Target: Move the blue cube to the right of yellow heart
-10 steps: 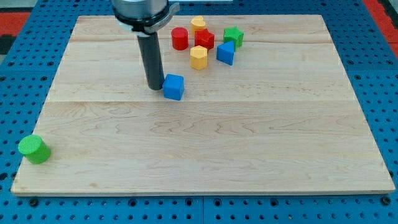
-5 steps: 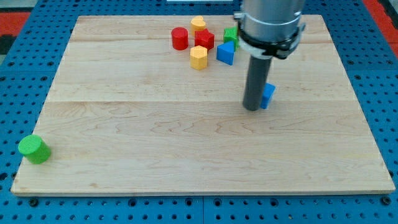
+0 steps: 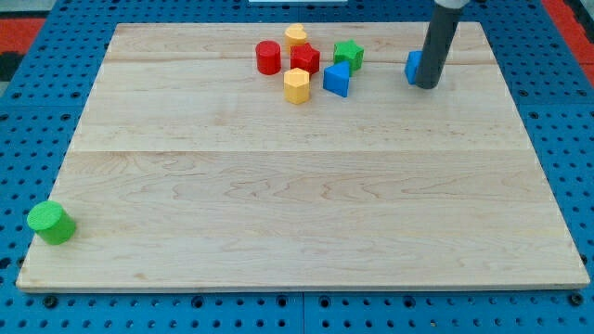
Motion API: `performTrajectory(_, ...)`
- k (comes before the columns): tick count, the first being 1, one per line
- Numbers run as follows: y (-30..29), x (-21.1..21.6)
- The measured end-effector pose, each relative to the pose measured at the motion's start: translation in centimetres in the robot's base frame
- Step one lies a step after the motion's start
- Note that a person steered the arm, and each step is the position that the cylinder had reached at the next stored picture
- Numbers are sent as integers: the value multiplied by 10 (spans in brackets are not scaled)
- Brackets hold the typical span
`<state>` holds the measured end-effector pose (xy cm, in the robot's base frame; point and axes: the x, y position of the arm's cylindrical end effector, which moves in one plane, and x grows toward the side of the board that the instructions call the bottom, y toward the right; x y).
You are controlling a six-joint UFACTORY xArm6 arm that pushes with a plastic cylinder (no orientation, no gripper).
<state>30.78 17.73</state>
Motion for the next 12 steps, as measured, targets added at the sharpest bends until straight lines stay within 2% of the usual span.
performTrajectory(1, 11, -36)
performTrajectory(3, 55, -60)
performTrajectory(5, -29, -79)
performTrajectory(6, -35, -82)
performTrajectory(8, -43, -46)
performTrajectory(10, -62, -88)
performTrajectory(11, -103, -89)
performTrajectory(12, -111, -88)
